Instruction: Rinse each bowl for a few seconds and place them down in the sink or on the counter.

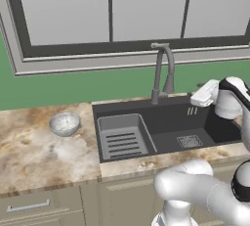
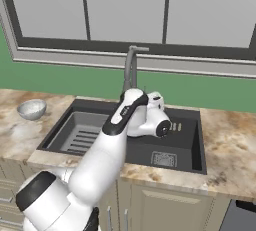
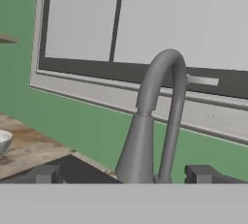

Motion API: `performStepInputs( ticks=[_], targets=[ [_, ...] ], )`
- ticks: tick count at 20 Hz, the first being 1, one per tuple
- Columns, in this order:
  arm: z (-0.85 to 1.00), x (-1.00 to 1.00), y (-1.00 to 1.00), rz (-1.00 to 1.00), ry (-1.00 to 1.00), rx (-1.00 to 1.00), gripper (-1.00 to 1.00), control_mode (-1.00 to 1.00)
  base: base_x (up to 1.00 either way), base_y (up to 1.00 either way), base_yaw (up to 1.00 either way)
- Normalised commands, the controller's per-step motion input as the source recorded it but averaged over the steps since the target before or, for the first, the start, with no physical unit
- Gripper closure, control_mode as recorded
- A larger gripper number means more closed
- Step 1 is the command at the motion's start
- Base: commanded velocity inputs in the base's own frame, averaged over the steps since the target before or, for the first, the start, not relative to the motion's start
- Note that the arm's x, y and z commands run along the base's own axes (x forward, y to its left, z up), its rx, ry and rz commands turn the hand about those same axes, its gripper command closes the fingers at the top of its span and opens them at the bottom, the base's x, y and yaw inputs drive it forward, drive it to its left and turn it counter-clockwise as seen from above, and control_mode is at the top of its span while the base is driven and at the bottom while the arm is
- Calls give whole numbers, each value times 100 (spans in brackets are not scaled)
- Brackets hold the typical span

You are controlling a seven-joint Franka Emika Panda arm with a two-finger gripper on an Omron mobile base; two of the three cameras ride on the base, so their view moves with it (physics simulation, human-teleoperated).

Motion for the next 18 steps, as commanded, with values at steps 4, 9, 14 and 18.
performStepInputs(
  ticks=[4,9,14,18],
  targets=[
    [-22,28,0,10,4,0,-100,-100,0,0,0],
    [-25,31,0,11,-1,0,-100,-100,0,0,0],
    [-20,26,0,7,-6,0,-100,-100,0,0,0],
    [-13,35,3,1,-4,0,-100,-100,0,0,0]
  ],
)
